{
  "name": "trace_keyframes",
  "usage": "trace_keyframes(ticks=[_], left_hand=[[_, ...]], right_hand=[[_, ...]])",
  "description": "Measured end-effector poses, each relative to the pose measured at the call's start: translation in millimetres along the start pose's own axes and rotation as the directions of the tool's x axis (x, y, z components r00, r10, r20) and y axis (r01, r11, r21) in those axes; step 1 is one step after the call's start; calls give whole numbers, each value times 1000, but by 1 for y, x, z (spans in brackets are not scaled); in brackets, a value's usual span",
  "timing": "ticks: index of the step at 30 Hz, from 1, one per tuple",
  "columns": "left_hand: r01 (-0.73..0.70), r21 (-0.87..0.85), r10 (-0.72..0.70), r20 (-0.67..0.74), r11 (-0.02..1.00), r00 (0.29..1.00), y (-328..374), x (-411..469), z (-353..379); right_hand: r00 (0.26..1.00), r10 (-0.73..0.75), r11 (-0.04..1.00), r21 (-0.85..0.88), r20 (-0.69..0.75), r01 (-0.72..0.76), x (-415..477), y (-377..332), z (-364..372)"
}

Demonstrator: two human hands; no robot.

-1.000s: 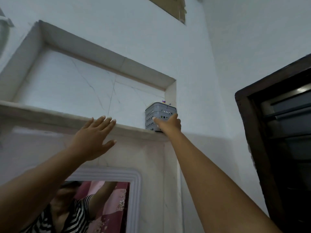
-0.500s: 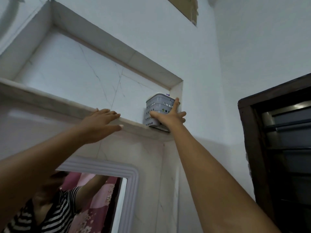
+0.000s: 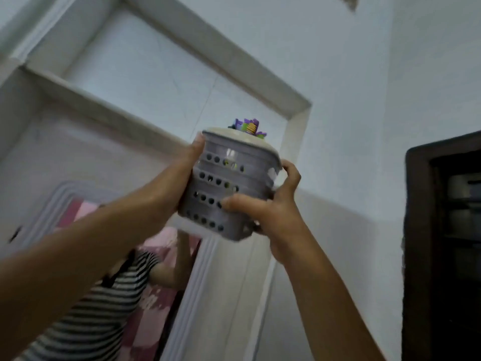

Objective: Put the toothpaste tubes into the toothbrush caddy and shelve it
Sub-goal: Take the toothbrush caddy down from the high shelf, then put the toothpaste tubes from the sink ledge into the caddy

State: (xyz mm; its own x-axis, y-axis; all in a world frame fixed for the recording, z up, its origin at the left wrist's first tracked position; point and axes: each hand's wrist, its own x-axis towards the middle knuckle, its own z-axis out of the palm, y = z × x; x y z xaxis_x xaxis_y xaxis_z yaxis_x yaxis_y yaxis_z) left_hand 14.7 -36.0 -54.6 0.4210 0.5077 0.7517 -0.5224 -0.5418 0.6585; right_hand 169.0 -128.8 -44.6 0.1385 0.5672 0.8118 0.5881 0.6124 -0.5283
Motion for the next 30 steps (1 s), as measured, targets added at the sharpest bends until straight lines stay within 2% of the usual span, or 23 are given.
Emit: trace_keyframes(ticks=[3,5,6,9,12,14,17,21,24,30], left_hand=[[66,-121,-82,-132,990,988,-58,-86,9],[96,-180,-146,-290,979,946,-107,-146,15],[133,-183,-187,-324,974,928,-132,-172,17],[415,-189,-453,-266,890,851,-198,-249,9],[582,68,-570,-144,810,809,-234,-318,-19],[655,194,-638,-148,731,756,-241,-357,-38],[738,230,-658,-341,635,672,-248,-411,-67],[851,342,-679,-515,398,524,-268,-468,-102],[856,469,-707,-530,216,468,-280,-490,-113],[811,585,-665,-604,3,438,-327,-506,-133]], right_hand=[[998,27,998,61,54,-31,-88,57,23],[997,48,994,91,55,-53,-150,100,41],[997,58,993,99,47,-63,-179,121,52],[976,208,967,138,61,-215,-262,184,79],[922,378,908,158,85,-387,-339,238,98],[883,466,873,133,59,-469,-388,267,108],[820,573,818,57,5,-572,-449,301,118],[742,670,742,29,-2,-670,-504,335,133],[710,701,709,39,63,-704,-525,352,142],[677,700,680,75,230,-729,-540,364,148]])
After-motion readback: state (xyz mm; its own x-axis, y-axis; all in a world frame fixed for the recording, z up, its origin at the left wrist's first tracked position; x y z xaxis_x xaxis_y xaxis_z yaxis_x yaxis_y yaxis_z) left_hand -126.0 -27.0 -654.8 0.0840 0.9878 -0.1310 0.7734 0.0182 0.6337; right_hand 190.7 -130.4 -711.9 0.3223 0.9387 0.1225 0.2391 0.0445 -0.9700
